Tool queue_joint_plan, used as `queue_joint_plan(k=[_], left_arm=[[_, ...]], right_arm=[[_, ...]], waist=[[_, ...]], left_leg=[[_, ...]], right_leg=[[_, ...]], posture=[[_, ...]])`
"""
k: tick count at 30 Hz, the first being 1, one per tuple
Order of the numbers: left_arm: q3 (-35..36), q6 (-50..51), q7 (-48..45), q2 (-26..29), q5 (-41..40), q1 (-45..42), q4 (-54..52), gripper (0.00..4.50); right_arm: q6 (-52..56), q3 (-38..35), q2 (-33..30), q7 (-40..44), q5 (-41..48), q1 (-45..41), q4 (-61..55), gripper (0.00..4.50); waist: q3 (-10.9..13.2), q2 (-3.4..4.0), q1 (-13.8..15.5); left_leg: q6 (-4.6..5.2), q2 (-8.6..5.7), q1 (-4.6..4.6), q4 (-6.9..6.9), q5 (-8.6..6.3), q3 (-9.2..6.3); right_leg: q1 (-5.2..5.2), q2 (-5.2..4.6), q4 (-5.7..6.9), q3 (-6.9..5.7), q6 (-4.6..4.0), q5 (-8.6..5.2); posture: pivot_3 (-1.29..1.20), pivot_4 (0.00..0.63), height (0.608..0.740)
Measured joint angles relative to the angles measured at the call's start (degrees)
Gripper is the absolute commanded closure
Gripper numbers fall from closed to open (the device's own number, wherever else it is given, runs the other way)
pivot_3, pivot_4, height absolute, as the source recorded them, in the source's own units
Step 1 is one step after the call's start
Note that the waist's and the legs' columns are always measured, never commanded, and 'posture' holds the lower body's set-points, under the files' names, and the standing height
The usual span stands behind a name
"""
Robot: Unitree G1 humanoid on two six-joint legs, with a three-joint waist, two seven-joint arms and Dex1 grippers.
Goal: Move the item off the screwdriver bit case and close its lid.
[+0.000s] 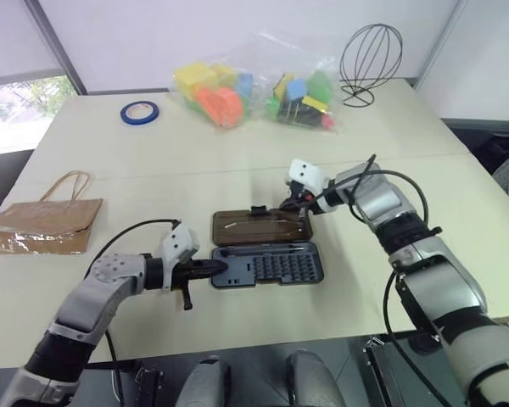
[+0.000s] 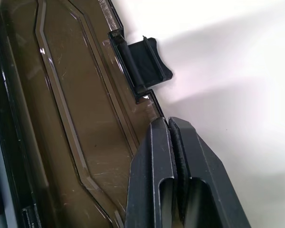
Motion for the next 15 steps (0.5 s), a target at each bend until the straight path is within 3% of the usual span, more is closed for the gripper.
queue_joint_plan(k=[2,5,15], left_arm=[[0.0,0.0,0.1,-0.1,0.1,0.0,-0.1,4.5],[0.0,0.0,0.2,-0.1,0.3,0.2,-0.2,4.5],[0.1,-0.1,0.9,-0.3,0.4,0.4,-0.3,4.5]], right_arm=[[-1.0,-0.1,0.3,-0.7,-0.5,-0.3,2.0,3.58],[-2.2,-0.2,0.9,-2.0,-1.4,-0.8,5.0,2.13],[-6.1,-0.5,2.2,-0.9,-2.3,-4.3,13.3,2.13]], waist=[[0.0,0.0,0.0],[0.0,0.01,0.0],[0.0,0.02,-0.1]], left_leg=[[0.03,0.0,0.02,0.0,-0.02,0.0],[0.01,0.0,0.02,0.0,0.0,0.01],[0.03,0.01,0.05,0.0,-0.02,0.0]], right_leg=[[0.02,0.0,0.0,0.0,0.0,0.0],[0.01,0.0,0.0,0.01,0.0,0.0],[0.05,0.0,-0.01,0.01,0.0,0.0]], posture=[[0.0,0.15,0.74],[0.0,0.15,0.74],[0.0,0.15,0.74]])
